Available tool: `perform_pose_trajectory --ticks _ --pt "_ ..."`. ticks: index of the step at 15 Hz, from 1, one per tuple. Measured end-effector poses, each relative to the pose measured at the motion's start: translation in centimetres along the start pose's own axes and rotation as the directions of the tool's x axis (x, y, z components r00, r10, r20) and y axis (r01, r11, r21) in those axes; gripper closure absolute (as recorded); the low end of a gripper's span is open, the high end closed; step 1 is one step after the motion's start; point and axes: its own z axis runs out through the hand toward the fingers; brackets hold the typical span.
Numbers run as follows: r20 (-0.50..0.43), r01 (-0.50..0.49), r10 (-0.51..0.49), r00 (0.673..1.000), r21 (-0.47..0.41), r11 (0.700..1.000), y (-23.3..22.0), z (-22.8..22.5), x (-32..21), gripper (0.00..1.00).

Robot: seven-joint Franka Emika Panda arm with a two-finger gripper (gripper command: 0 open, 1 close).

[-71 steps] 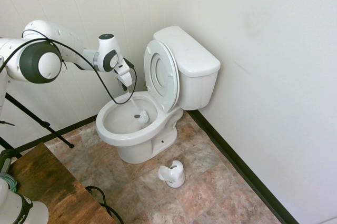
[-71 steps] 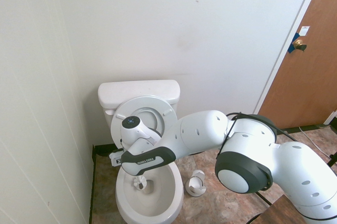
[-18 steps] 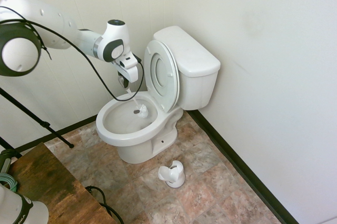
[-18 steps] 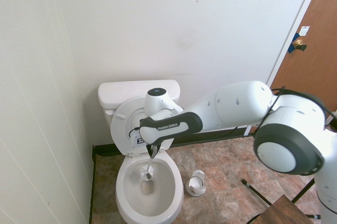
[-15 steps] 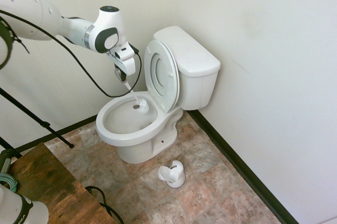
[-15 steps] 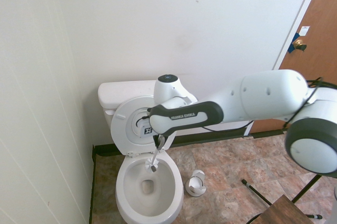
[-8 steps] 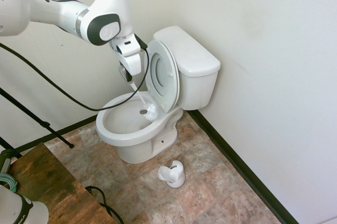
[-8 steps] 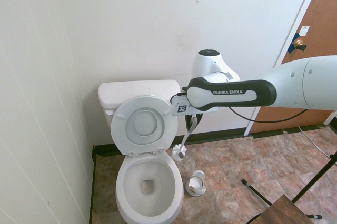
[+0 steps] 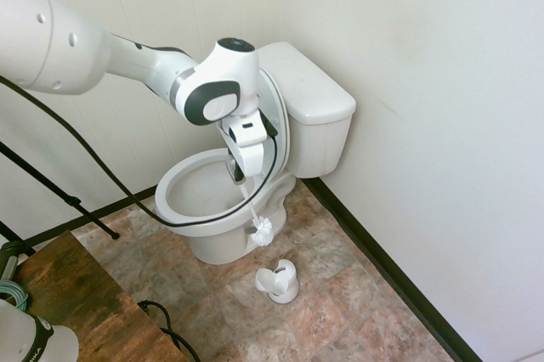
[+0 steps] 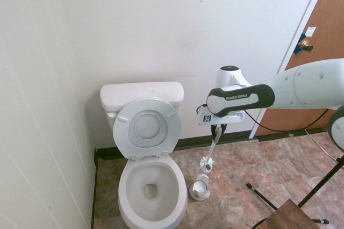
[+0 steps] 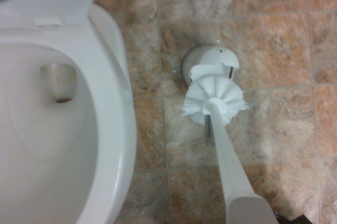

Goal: Clean the toilet

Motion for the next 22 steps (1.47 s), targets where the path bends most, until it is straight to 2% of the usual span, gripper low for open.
perform_pose_trajectory --ticks 5,11,22 --pt "0.050 -0.023 0.027 0.998 -0.063 0.998 0.1 7.6 3.0 1.00" --pt "0.106 -0.054 0.065 0.992 -0.098 0.994 -3.4 15.2 5.6 1.00" --pt "0.148 -0.119 0.135 0.980 -0.115 0.986 -7.3 25.3 10.5 1.00"
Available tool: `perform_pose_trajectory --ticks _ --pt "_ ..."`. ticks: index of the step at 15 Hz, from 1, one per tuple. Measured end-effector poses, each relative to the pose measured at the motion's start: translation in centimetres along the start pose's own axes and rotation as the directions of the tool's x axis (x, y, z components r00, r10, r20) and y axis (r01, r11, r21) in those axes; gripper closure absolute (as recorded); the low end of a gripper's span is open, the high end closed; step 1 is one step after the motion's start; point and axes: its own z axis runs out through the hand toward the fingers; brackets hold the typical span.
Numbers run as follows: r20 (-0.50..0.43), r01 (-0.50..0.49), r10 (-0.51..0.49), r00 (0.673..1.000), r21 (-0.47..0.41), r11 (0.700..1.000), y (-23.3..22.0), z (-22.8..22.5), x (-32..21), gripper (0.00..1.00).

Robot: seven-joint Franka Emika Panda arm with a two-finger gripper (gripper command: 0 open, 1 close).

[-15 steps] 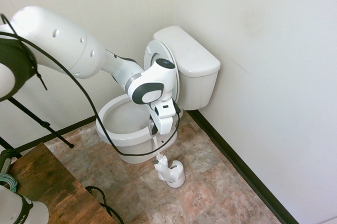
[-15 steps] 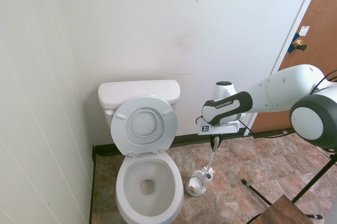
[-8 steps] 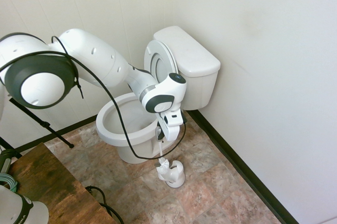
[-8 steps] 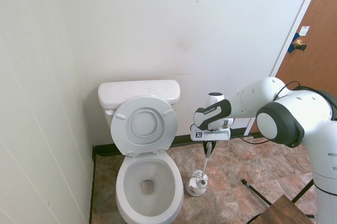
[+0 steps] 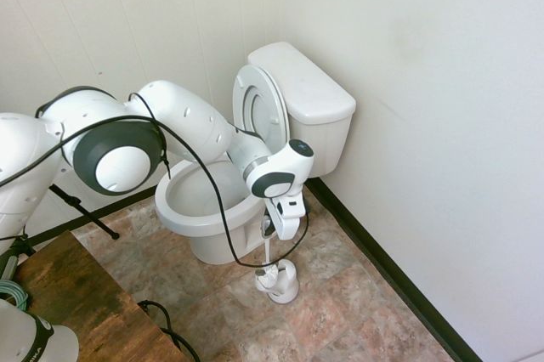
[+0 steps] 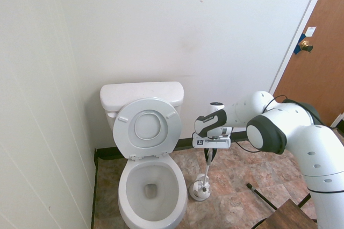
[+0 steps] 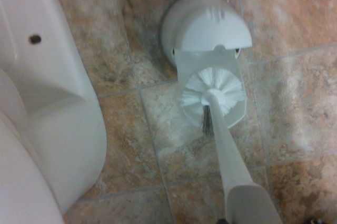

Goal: Clean the toilet

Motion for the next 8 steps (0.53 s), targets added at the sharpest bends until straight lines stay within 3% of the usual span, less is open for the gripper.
perform_pose_trajectory --ticks 8 --pt "0.027 -0.047 0.048 0.999 -0.029 0.998 -3.6 4.7 3.6 1.00"
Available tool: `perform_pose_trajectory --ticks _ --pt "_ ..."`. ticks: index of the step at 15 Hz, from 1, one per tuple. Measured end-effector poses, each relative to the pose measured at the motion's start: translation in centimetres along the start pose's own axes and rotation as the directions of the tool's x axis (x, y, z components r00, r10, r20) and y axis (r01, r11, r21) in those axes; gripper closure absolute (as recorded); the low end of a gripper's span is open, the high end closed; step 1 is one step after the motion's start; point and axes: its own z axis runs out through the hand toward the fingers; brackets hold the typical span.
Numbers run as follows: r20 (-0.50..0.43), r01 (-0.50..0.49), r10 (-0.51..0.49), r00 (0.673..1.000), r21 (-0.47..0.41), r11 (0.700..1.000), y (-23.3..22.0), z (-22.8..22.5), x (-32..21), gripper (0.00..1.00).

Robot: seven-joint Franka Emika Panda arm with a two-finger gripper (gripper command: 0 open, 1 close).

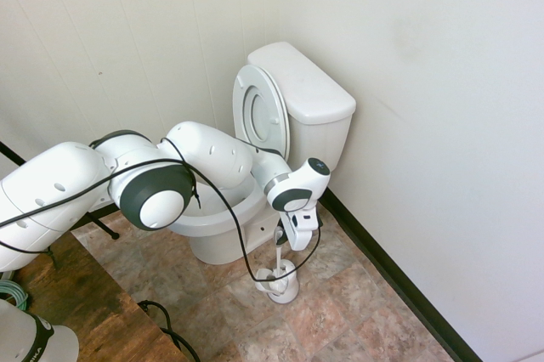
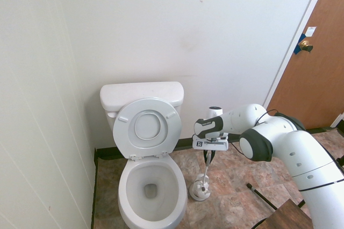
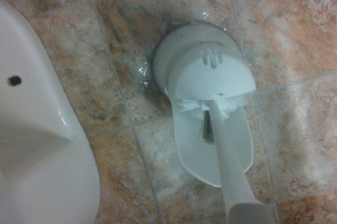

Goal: Clean the toilet

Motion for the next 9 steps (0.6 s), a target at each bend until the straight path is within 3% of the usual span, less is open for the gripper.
perform_pose_trajectory --ticks 9 --pt "0.035 -0.044 0.045 0.998 -0.026 0.999 -1.8 1.7 3.5 1.00"
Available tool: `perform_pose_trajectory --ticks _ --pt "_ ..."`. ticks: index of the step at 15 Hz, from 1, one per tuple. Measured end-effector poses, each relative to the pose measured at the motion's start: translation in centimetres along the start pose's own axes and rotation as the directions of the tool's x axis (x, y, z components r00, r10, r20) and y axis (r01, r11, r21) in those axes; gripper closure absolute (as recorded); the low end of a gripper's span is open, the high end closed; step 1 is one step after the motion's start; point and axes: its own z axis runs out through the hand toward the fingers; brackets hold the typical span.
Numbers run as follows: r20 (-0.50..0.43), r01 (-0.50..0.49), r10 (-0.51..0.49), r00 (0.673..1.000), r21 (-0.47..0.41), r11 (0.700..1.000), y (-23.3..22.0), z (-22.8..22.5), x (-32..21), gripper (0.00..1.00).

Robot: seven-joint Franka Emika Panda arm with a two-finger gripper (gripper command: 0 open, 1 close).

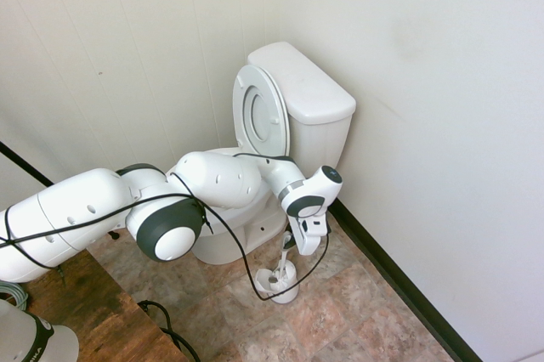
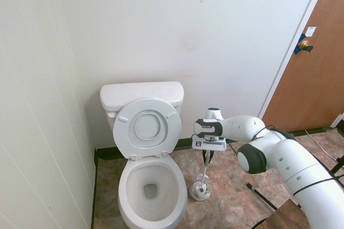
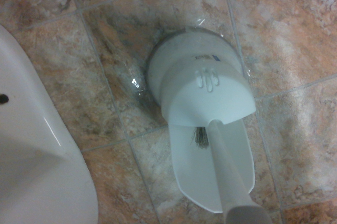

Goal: Clean the toilet

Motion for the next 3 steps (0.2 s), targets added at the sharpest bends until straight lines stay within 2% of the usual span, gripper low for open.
perform_pose_trajectory --ticks 3 --pt "0.012 -0.015 0.015 1.000 0.003 1.000 0.07 -0.04 0.83 1.00"
